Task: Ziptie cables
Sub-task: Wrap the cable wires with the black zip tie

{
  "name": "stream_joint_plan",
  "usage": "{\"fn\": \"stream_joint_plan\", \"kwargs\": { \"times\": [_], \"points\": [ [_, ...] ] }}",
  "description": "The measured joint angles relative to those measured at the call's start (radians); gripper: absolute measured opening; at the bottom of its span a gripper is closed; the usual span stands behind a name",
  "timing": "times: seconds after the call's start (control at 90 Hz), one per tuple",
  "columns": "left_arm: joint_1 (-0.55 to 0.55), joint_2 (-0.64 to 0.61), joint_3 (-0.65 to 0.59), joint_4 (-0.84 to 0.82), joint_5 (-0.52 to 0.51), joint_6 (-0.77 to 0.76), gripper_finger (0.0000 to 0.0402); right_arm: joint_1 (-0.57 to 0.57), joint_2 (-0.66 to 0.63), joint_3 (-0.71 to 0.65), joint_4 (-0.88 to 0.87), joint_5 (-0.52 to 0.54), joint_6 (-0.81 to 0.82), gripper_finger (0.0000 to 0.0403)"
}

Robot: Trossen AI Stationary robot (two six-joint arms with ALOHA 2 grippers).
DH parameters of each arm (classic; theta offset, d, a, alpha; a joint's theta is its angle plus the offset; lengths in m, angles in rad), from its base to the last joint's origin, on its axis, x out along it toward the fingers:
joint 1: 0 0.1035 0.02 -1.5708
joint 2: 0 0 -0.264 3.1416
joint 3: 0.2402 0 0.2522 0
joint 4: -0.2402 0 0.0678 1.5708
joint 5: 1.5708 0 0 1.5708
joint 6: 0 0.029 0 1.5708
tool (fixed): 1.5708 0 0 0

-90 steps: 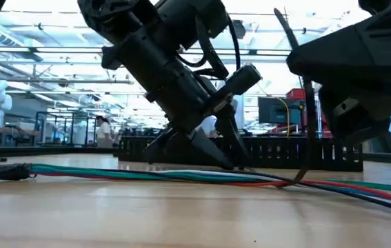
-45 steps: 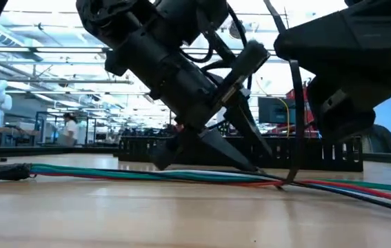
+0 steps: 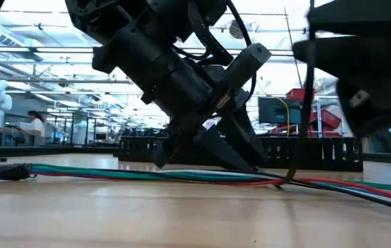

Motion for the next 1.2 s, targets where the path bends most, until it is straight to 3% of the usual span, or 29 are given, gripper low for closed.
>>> {"fn": "stream_joint_plan", "kwargs": {
  "times": [0.211, 0.333, 0.489, 0.567, 0.689, 0.767, 0.844, 0.933, 1.089, 1.2],
  "points": [
    [-0.025, 0.001, -0.001, 0.101, -0.017, 0.053, 0.0122, 0.058, 0.0, 0.034, 0.008, -0.002, -0.06, 0.0118],
    [-0.027, 0.001, -0.001, 0.106, -0.017, 0.062, 0.0122, 0.089, 0.0, 0.088, 0.092, -0.101, -0.239, 0.0117],
    [-0.027, 0.001, -0.001, 0.112, -0.017, 0.061, 0.0122, 0.115, -0.008, 0.147, 0.164, -0.1, -0.44, 0.0117],
    [-0.032, 0.001, -0.001, 0.154, -0.017, 0.063, 0.0122, 0.117, -0.049, 0.162, 0.107, 0.039, -0.465, 0.0116],
    [-0.04, -0.019, 0.001, 0.169, -0.021, 0.069, 0.0122, 0.106, -0.123, 0.148, -0.096, 0.432, -0.427, 0.0113],
    [-0.038, -0.027, 0.001, 0.14, -0.021, 0.057, 0.0122, 0.092, -0.184, 0.131, -0.229, 0.506, -0.343, 0.0104],
    [-0.036, -0.027, 0.001, 0.112, 0.003, 0.08, 0.0122, 0.076, -0.248, 0.118, -0.365, 0.484, -0.21, 0.0087],
    [-0.038, -0.027, 0.001, 0.05, 0.069, 0.099, 0.0122, 0.041, -0.308, 0.111, -0.618, 0.381, 0.0, 0.0062],
    [-0.038, -0.027, 0.001, -0.06, 0.085, 0.075, 0.0122, -0.086, -0.395, 0.112, -1.147, 0.058, 0.487, 0.0022],
    [-0.037, -0.028, 0.001, -0.068, 0.071, -0.026, 0.0122, -0.161, -0.396, 0.109, -1.346, -0.073, 0.623, 0.0004]
  ]
}}
